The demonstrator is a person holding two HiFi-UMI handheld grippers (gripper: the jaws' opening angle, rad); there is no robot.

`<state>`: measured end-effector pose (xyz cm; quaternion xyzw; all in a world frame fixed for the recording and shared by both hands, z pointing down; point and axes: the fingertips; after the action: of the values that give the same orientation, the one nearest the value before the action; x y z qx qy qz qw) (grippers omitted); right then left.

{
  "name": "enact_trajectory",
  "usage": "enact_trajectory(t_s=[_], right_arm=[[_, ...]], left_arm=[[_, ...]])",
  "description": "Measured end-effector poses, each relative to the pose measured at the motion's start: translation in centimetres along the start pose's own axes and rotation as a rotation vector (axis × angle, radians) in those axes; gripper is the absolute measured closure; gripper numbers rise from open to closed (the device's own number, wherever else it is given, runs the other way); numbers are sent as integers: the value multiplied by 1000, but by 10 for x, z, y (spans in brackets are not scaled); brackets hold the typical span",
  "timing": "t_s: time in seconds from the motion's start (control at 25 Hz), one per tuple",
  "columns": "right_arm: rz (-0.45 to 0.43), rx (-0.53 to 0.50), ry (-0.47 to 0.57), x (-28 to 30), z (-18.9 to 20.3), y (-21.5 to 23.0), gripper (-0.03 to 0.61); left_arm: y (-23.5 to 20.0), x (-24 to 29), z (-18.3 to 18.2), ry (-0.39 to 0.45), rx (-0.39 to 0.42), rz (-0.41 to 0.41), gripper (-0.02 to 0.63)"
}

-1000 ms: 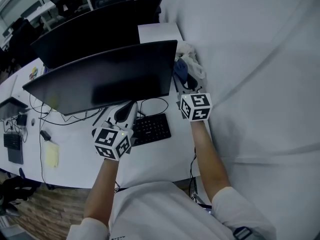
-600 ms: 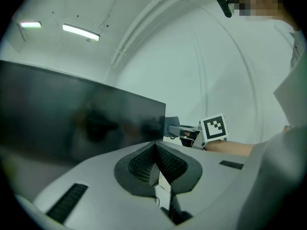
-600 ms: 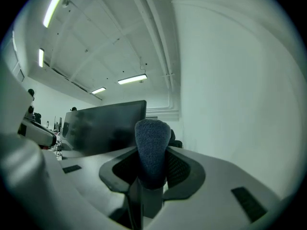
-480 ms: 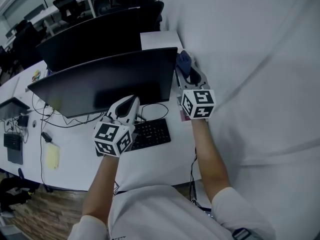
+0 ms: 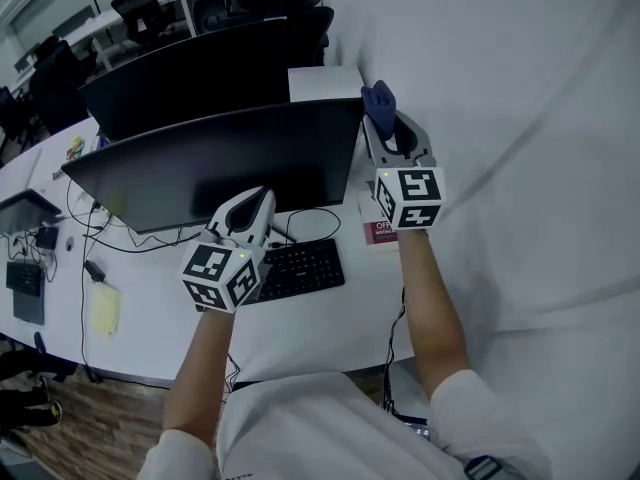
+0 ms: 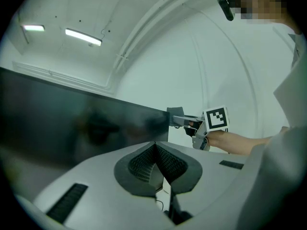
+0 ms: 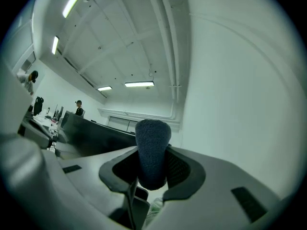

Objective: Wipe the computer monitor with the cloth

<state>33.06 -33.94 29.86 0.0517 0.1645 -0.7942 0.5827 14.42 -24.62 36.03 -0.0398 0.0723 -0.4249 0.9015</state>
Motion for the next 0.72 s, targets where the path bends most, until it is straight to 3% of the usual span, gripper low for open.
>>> enact_trajectory(t_s=[0.12,0.36,0.72], right_arm=[[-1,-142,-11,1,-10,-2,445],[-1,-615,-102,7,-27,-24,445],[-3,-887,-180,14,-34,-60,445]], left_arm=[[-7,-7,-1,2,-8,-4,602],[-23,-25,3,-1,-38,7,603],[-60,-54,-9,-1,-31,27,602]])
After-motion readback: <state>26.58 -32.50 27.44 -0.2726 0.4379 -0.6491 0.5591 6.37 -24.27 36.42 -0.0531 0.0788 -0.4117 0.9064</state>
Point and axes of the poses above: the fingertips, and each gripper's own axes: x forward along the fingers, y to its right, z out of its underside, and after that the axes turned 12 degrees about y, right-handed
